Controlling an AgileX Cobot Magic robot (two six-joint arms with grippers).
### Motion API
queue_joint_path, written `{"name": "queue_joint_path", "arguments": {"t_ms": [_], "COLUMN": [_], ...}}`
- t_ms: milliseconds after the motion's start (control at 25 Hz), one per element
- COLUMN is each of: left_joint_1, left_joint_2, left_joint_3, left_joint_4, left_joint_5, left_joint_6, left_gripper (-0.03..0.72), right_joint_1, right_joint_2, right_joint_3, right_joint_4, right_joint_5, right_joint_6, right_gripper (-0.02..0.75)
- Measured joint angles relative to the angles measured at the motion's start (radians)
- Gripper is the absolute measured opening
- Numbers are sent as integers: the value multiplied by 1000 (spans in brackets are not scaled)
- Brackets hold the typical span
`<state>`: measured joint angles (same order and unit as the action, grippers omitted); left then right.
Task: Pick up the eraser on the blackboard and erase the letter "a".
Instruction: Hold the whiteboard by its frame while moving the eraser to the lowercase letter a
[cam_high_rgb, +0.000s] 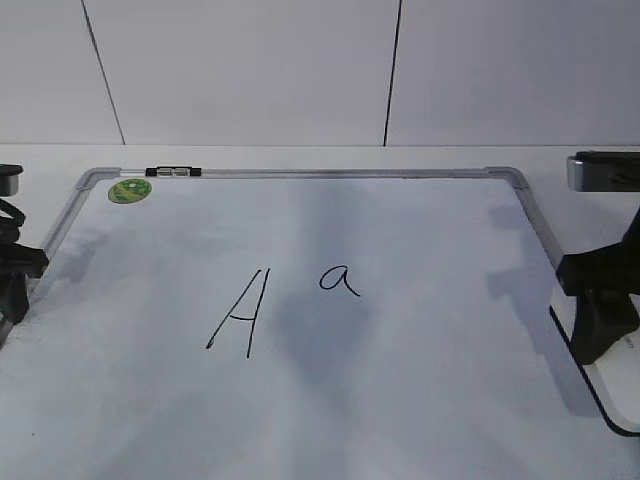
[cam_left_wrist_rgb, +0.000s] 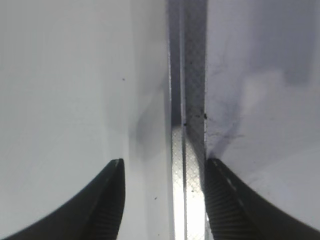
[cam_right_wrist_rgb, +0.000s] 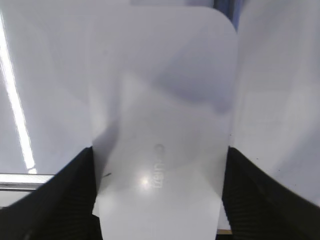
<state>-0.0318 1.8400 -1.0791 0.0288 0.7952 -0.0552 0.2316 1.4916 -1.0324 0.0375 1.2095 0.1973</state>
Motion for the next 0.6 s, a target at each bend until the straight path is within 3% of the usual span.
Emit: {"name": "queue_joint_path", "arguments": {"t_ms": [600], "left_joint_1": [0], "left_joint_2": [0], "left_joint_3": [-78], "left_joint_4": [15], "left_joint_5": [48], "left_joint_6": [0], "left_gripper": [384], "right_joint_1": [0], "right_joint_2": [0], "right_joint_3": [0], "right_joint_4": [0], "right_joint_5": [2], "right_joint_6": [-4], "right_gripper": [562]}}
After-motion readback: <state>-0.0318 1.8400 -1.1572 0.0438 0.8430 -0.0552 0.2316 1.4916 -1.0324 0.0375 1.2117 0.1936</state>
